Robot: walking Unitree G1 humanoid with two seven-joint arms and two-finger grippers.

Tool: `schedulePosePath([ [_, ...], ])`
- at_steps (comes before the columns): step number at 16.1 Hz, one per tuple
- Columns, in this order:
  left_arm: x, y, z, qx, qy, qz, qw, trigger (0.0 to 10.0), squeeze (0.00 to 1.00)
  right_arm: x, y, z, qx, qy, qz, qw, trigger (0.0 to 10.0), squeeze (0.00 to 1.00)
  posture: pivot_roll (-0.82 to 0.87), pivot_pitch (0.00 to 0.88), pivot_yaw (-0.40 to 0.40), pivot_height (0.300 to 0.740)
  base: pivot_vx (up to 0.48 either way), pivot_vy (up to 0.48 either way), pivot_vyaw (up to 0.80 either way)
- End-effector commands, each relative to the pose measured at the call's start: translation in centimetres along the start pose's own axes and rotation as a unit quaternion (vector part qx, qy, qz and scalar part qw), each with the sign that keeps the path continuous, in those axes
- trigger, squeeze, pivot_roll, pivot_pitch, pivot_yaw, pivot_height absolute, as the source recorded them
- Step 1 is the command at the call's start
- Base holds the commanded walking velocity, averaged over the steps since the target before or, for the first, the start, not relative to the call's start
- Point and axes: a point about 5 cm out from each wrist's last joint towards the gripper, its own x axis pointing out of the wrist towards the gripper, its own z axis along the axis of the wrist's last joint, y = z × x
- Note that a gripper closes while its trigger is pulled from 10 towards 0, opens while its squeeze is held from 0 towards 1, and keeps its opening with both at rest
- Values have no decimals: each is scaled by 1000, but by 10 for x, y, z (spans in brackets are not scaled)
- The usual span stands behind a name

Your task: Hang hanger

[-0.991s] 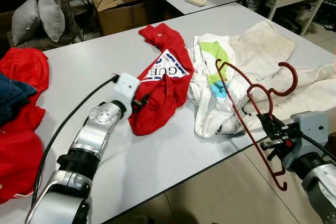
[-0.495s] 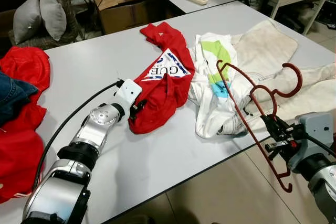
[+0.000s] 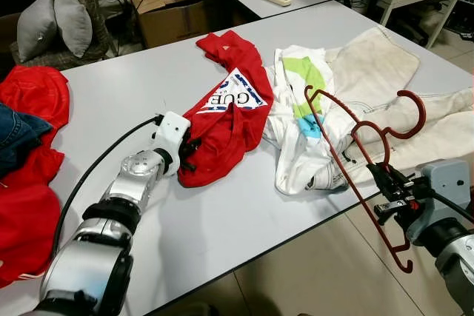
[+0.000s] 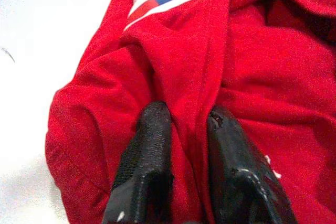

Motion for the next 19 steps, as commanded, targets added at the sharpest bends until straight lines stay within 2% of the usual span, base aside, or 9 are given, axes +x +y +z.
schedulePosePath([
  [1,0,1,-5,-30,14,3,999,0,0,-1,0,-2,0,10,6,1000,10000,0,-99,60,85,740,0,0,0],
  [5,1,6,3,-45,-5,13,999,0,0,-2,3,1,-8,1,34,999,10000,0,-95,56,85,740,0,0,0],
  [7,1,8,15,-25,-24,2,999,0,0,-5,12,10,6,-22,90,996,10000,0,-92,56,88,740,0,0,0],
  [9,-2,13,35,26,-60,2,998,0,0,-9,31,19,32,-39,179,982,10000,0,-90,59,92,740,0,0,0],
  [11,-6,15,61,56,-102,3,993,0,0,-5,50,13,54,-18,249,967,10000,0,-67,63,89,740,0,0,0],
  [15,-24,9,99,83,-154,-11,985,0,0,13,64,-6,72,40,274,958,10000,0,-18,66,80,740,0,0,0],
  [17,-34,1,101,135,-144,-35,980,0,0,18,65,-1,79,25,275,958,10000,0,-3,68,71,740,0,0,0],
  [18,-40,1,101,196,-131,-31,971,0,0,21,64,3,86,15,272,958,10000,0,14,70,61,740,0,0,0],
  [19,-43,1,101,224,-127,-27,966,0,0,22,63,5,89,11,268,959,10000,0,17,71,59,740,0,0,0],
])
